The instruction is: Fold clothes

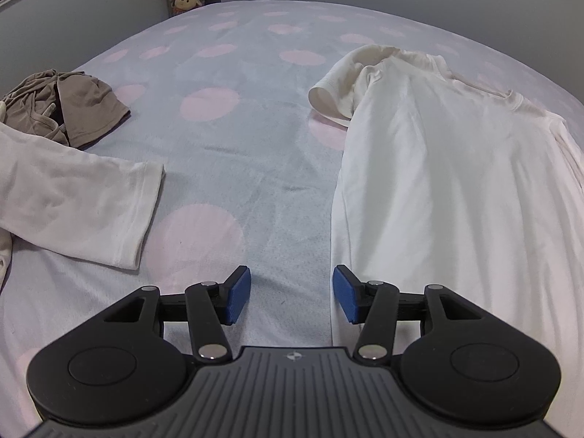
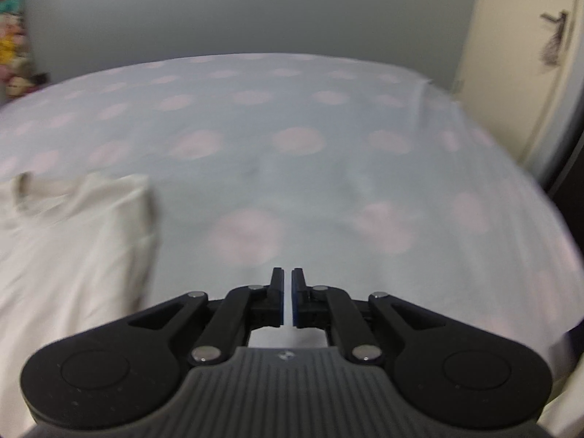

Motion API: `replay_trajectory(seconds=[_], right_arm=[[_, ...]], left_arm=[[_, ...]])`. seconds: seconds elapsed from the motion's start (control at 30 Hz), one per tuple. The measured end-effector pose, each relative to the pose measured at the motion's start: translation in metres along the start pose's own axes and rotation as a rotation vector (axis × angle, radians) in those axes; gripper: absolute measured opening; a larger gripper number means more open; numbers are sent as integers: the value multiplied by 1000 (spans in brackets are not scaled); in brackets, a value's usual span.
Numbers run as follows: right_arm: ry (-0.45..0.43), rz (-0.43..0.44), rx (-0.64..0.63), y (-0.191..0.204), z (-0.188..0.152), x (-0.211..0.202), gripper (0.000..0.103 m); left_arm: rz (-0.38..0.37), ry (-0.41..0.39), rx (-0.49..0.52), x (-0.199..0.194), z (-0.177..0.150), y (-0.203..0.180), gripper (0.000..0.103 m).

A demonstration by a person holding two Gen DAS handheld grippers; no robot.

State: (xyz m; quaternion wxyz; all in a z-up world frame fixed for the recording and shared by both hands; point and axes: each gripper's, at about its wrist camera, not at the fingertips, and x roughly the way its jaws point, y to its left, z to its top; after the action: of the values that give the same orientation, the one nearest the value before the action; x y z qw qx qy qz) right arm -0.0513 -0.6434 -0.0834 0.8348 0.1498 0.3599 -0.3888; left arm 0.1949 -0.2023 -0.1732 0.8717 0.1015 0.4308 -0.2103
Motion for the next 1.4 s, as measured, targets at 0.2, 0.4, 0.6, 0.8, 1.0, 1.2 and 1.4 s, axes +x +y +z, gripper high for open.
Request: replay_trajectory(seconds=[0.2, 0.4, 0.6, 0.8, 1.0, 1.2, 1.4], right_arm=[[-29, 161, 3, 31, -48, -20, 9], [-49, 168, -62, 55, -88, -34, 10], [-77, 106, -88, 56, -113, -36, 17], [-98, 75, -20, 40, -130, -36, 24], [-141, 90, 77, 27, -132, -29, 24], [-186, 97, 65, 20, -130, -21, 30], [-183, 102, 76, 11, -129, -12, 30]], left_arm=[[-6, -7, -1, 1, -1, 1, 49], [-60, -27, -47, -3, 1, 12, 43], [-134, -100, -106, -3, 26, 26, 39], [-197, -121, -54, 27, 75, 20, 39], [-241, -87, -95, 73, 116, 14, 39], [-252, -35, -164, 105, 153, 16, 1], [-102, -63, -56, 103, 216, 17, 1]])
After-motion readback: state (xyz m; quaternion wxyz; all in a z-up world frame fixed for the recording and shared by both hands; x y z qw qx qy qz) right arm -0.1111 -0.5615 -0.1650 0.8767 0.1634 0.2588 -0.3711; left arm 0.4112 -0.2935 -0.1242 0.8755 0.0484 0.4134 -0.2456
